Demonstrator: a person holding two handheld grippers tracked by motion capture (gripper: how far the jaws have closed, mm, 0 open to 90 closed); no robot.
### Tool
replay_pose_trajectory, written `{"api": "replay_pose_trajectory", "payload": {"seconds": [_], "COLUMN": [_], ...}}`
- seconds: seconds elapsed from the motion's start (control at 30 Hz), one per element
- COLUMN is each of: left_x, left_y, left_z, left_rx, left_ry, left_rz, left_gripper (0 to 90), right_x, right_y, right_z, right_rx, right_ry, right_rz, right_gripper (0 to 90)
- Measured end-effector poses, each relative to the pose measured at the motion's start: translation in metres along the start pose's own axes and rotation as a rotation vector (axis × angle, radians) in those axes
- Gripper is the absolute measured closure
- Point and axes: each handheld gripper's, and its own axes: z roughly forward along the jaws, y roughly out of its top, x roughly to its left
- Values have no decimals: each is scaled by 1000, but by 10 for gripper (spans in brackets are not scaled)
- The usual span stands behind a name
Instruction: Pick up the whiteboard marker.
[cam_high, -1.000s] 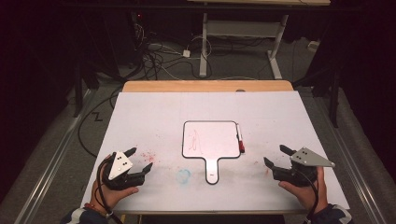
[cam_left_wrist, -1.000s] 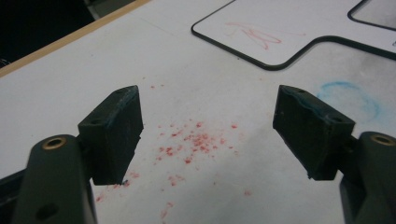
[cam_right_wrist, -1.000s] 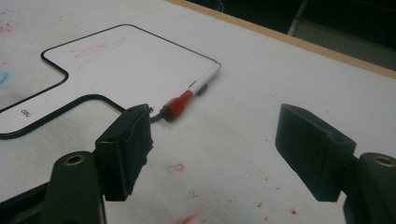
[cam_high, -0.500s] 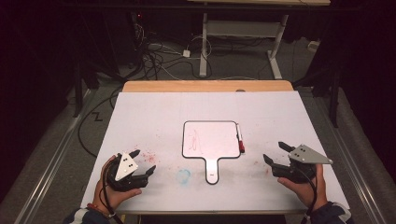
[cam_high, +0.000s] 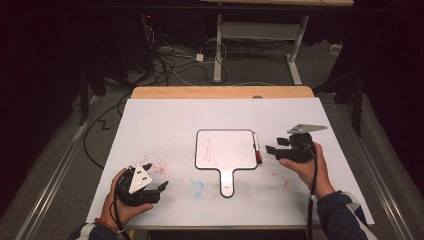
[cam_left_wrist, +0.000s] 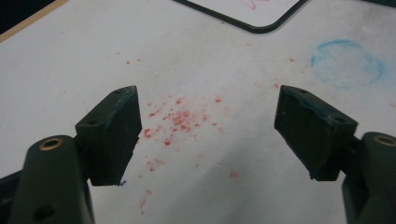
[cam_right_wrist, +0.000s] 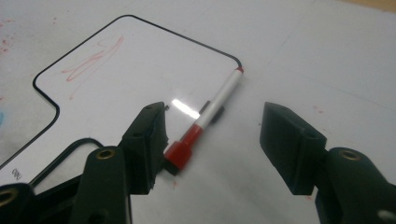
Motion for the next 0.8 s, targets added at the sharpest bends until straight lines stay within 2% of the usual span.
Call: {"api": "replay_pose_trajectory", "payload": {"seconds": [0.17, 0.3, 0.33, 0.4, 0.6, 0.7, 0.8], "left_x": [-2, -2, -2, -2, -3, -3, -4], "left_y": [-1, -2, -2, -3, -3, -3, -4], "left_z": [0, 0, 0, 0, 0, 1, 1], "left_rx": [11, 20, 20, 24, 26, 27, 35], "left_ry": [-2, -7, -7, -6, -13, -18, -27], "left_rz": [7, 11, 11, 13, 20, 21, 13], "left_gripper": [222, 225, 226, 226, 226, 226, 226], "right_x": [-7, -14, -15, -17, -20, -21, -21], "right_y": [14, 25, 27, 29, 32, 34, 35], "right_z": [37, 60, 66, 75, 94, 96, 97], "right_rx": [101, 175, 191, 224, 268, 264, 260], "right_ry": [49, 50, 37, 52, 26, 28, 52], "right_rz": [60, 81, 90, 104, 118, 121, 120], "right_gripper": [462, 489, 495, 511, 647, 710, 748]}}
